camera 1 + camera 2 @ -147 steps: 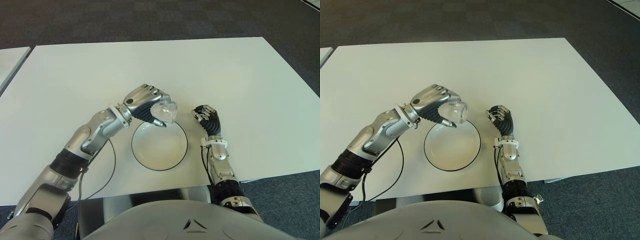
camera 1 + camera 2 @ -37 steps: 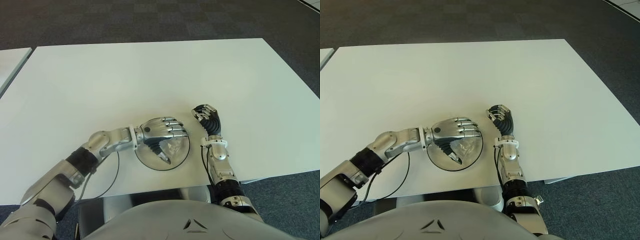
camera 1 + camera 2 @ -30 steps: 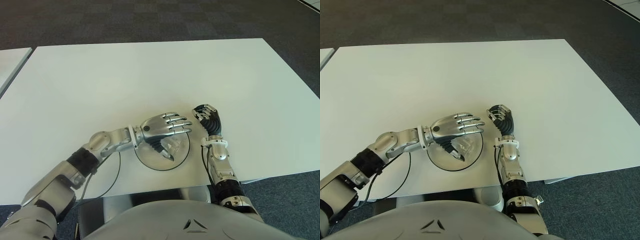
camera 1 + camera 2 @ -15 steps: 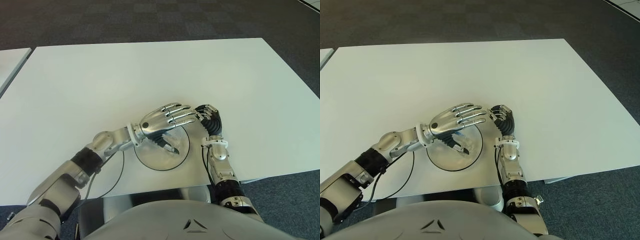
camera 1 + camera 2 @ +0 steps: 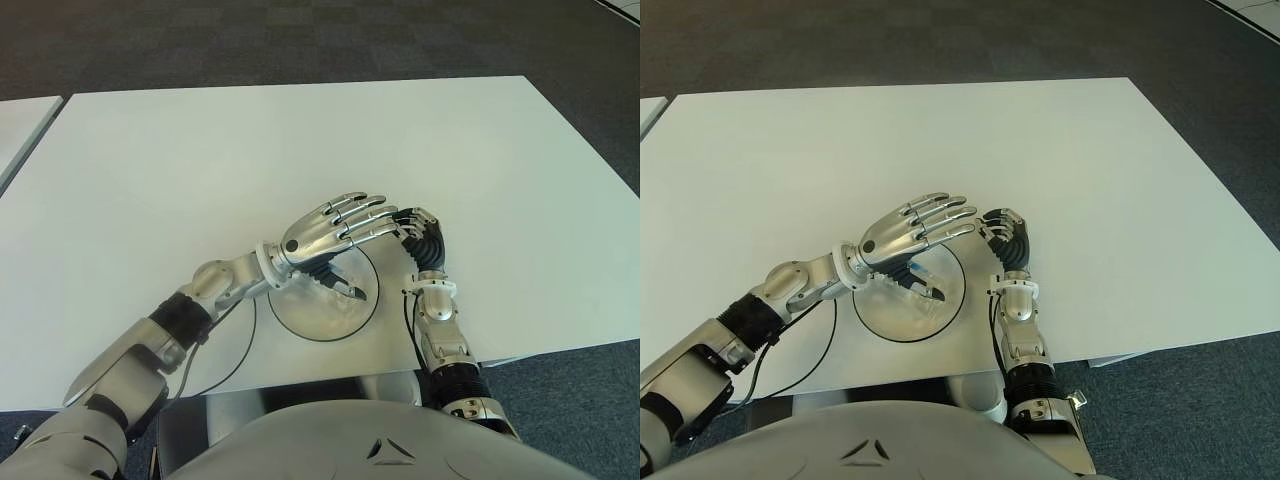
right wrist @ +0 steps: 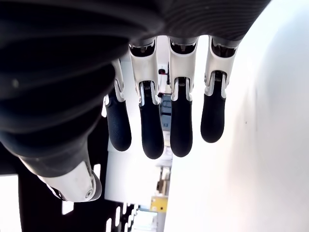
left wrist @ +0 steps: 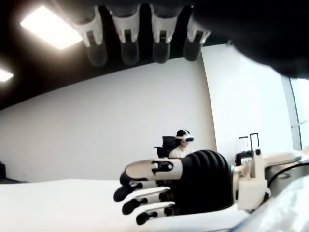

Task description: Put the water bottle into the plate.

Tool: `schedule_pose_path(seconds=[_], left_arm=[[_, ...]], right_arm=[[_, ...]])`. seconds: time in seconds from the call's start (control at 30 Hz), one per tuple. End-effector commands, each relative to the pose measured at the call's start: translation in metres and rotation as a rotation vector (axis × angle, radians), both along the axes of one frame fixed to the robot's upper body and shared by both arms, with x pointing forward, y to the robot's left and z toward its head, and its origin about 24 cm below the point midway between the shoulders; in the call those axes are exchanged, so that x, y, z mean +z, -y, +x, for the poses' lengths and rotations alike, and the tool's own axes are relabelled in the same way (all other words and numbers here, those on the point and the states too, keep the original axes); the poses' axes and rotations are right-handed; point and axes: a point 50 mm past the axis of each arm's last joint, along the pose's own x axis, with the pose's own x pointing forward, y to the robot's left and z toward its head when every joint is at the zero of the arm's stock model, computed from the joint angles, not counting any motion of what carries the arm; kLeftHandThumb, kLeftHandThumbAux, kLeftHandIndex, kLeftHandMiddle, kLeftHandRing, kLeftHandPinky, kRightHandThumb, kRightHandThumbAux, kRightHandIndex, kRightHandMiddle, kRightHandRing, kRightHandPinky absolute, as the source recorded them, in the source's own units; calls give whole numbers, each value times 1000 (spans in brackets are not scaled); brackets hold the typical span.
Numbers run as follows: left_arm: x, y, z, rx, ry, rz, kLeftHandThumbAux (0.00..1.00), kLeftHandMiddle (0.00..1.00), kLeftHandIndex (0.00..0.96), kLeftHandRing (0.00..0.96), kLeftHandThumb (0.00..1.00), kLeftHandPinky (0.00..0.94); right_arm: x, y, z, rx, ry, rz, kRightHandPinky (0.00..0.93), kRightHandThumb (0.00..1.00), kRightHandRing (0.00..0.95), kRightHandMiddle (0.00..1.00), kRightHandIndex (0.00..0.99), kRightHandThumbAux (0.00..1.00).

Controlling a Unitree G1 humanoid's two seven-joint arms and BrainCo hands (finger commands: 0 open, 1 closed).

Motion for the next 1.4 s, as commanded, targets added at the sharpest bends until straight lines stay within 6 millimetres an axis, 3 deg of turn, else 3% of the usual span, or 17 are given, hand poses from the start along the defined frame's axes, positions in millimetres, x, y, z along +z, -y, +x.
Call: schedule_pose_path(seconds=[0.03,0.27,0.77,0.93,1.13,1.27,1.4], left_arm=[[-4,1,2,13,19,-19,220,0,0,0,192,0],[-3,6,7,32,19,-114,232,0,0,0,174,0],[15,13,24,63,-266,-523,300,0,0,0,109,0],[17,12,28,90,-327,-582,322,0,0,0,88,0],[24,-7,43,185,-457,-771,399,0,0,0,34,0],[24,-14,45,216,-512,-827,425,0,0,0,7,0],[23,-34,40,242,-619,-918,429,0,0,0,1,0]], right_arm=[[-4,-2,-4,5,-30,3,462,702,451,457,421,734],[-4,-1,-3,15,-45,4,485,701,465,464,420,734],[-9,4,1,26,-67,-5,491,703,479,478,421,734],[-9,5,2,31,-67,-7,489,704,481,484,423,733],[-10,6,3,45,-59,-5,479,705,480,488,425,733],[-10,7,3,48,-56,0,474,705,476,487,425,733],[-11,8,3,52,-59,11,477,704,475,484,425,733]])
